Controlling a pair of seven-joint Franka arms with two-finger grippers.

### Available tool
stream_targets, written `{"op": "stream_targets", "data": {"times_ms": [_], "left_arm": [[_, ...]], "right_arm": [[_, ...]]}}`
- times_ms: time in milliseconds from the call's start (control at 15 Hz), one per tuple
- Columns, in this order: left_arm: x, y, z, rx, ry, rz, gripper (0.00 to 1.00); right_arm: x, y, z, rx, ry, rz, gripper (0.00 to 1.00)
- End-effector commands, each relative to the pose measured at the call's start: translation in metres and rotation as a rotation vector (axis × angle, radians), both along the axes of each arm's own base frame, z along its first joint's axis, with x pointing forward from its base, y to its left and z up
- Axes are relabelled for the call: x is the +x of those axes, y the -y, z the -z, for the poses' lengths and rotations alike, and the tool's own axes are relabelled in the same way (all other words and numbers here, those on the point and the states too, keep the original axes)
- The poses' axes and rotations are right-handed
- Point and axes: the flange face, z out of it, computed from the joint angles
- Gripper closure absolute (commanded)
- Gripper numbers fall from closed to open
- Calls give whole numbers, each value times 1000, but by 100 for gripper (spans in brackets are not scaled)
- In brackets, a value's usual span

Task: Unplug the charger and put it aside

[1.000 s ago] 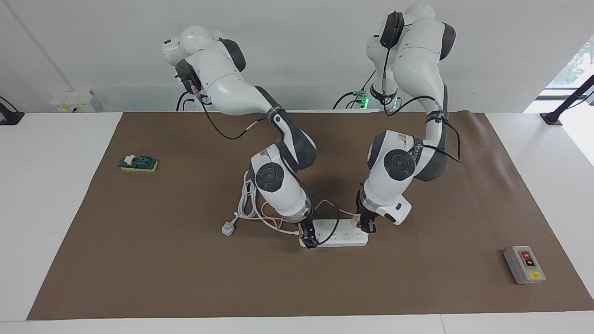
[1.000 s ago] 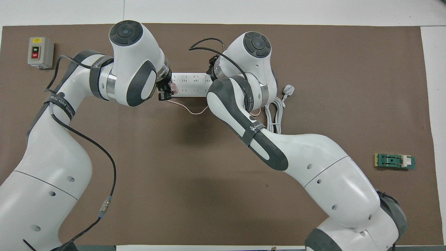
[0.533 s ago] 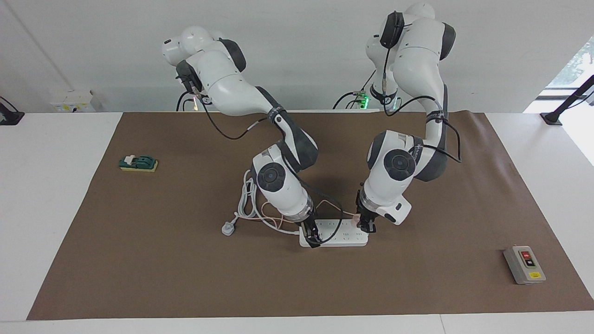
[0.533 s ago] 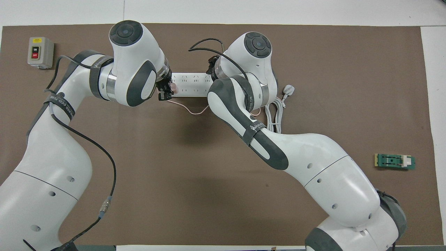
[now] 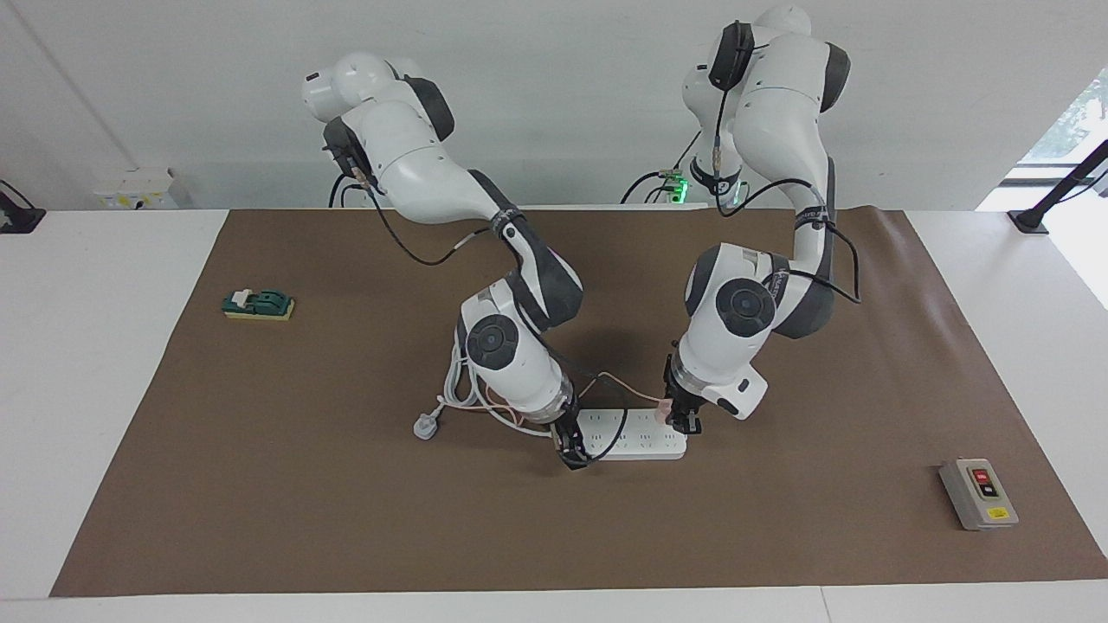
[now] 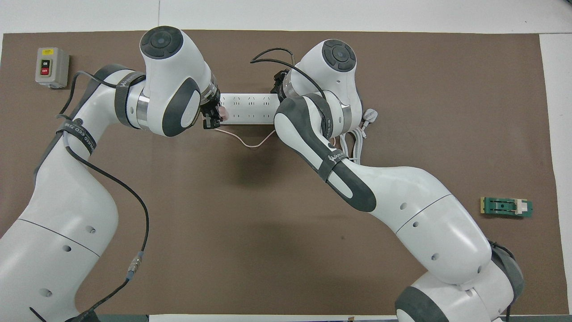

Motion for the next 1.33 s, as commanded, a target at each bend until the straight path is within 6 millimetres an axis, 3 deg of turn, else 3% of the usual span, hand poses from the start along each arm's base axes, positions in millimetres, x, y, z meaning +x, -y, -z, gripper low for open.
{"op": "stream_targets", "data": {"times_ms": [0, 267, 333, 467, 533, 1267], "left_arm": [[-5, -12, -4, 14, 11, -9, 100], [-4, -13, -4, 14, 11, -11, 100], [-4, -13, -3, 14, 11, -12, 100], [-4, -13, -3, 14, 11, -12, 100], [-4, -13, -3, 14, 11, -12, 100], [-4, -15, -3, 14, 10, -16, 100]], "right_arm": [[5, 5, 7, 17, 17, -9, 0], [3, 3, 10, 28, 19, -7, 0], [3, 3, 10, 28, 19, -7, 3], [2, 2, 10, 28, 19, -10, 21], [2, 2, 11, 27, 19, -10, 24], [1, 2, 13, 23, 15, -11, 21]]}}
